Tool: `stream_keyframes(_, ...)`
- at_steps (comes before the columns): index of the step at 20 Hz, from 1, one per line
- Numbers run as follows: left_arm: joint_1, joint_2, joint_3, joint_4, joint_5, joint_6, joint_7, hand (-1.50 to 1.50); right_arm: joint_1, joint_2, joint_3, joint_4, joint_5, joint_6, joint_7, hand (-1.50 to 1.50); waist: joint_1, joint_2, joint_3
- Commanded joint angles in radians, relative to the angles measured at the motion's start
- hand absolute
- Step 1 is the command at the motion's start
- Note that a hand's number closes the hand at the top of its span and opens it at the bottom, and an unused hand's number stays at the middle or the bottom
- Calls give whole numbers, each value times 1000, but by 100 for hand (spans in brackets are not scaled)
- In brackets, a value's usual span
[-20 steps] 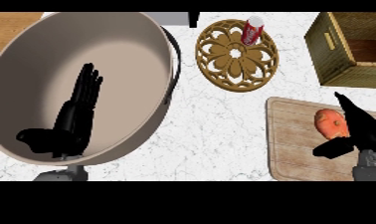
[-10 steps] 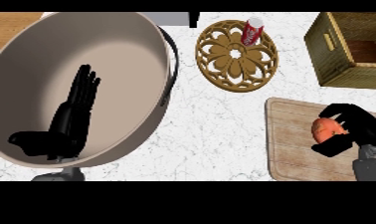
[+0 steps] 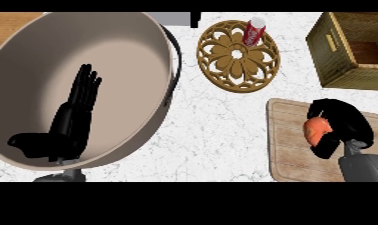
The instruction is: Pick the squash from the cutting board and place it in the basket
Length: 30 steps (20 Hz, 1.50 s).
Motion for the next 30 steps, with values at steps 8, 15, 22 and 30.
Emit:
stream_keyframes(8, -1, 13, 15, 15, 23, -31, -9, 0, -134, 56, 158, 120, 118, -137, -228, 150, 3, 4, 11)
stream_keyframes(15, 18, 3, 0, -41, 2, 1, 37, 0, -101, 162, 95, -160, -41, -106, -201, 150, -17, -5, 11)
stream_keyframes(22, 45, 23, 45, -34, 25, -9, 7, 0, -20, 169, -20, -575, -281, 3, -169, 150, -37, -12, 10)
stream_keyframes(30, 24, -17, -7, -11, -15, 12, 8, 0, -74, 136, -219, -951, -572, 268, 244, 150, -18, -2, 10)
